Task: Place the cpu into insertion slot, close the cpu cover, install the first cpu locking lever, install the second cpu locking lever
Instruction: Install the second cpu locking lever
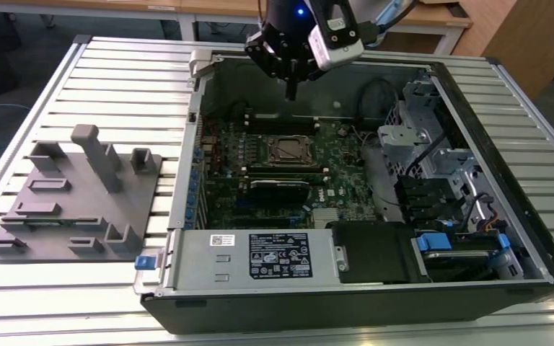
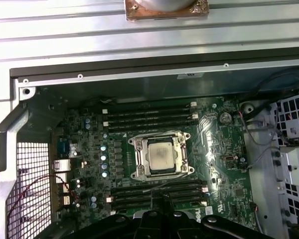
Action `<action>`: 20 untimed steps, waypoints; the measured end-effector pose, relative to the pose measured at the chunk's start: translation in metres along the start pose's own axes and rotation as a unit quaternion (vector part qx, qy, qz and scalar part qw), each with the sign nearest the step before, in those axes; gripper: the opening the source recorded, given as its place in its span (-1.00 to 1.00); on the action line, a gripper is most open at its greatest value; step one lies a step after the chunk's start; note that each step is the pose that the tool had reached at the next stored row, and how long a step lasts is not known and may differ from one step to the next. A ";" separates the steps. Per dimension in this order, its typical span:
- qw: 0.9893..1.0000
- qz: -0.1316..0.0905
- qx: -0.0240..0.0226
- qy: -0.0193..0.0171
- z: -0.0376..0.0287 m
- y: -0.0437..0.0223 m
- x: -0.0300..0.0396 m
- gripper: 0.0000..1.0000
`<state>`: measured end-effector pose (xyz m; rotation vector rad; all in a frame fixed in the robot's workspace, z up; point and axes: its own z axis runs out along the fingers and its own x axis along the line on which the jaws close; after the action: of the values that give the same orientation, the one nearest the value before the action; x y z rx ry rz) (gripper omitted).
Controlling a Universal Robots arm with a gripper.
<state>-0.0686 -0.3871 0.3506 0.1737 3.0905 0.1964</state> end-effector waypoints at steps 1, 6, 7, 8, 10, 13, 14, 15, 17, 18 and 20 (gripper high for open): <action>1.000 0.000 0.000 0.000 0.0008 -0.0001 0.0000 -0.79; 1.000 0.000 0.000 0.000 0.0044 -0.0006 0.0001 -0.79; 1.000 0.000 0.000 0.000 0.0051 -0.0006 0.0002 -0.79; 1.000 0.000 0.000 0.000 0.0057 -0.0007 0.0002 -0.79; 1.000 0.000 0.000 0.000 0.0071 -0.0009 0.0002 -0.79; 1.000 0.000 0.001 0.000 0.0094 -0.0012 0.0003 -0.79; 1.000 0.000 0.001 0.000 0.0102 -0.0013 0.0003 -0.79; 1.000 0.000 0.001 0.000 0.0110 -0.0014 0.0004 -0.79; 1.000 0.000 0.001 0.000 0.0126 -0.0016 0.0004 -0.79; 1.000 0.000 0.001 0.000 0.0133 -0.0017 0.0004 -0.79; 1.000 0.000 0.001 0.000 0.0148 -0.0019 0.0005 -0.79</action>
<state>-0.0686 -0.3871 0.3357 0.1737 3.0906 0.1938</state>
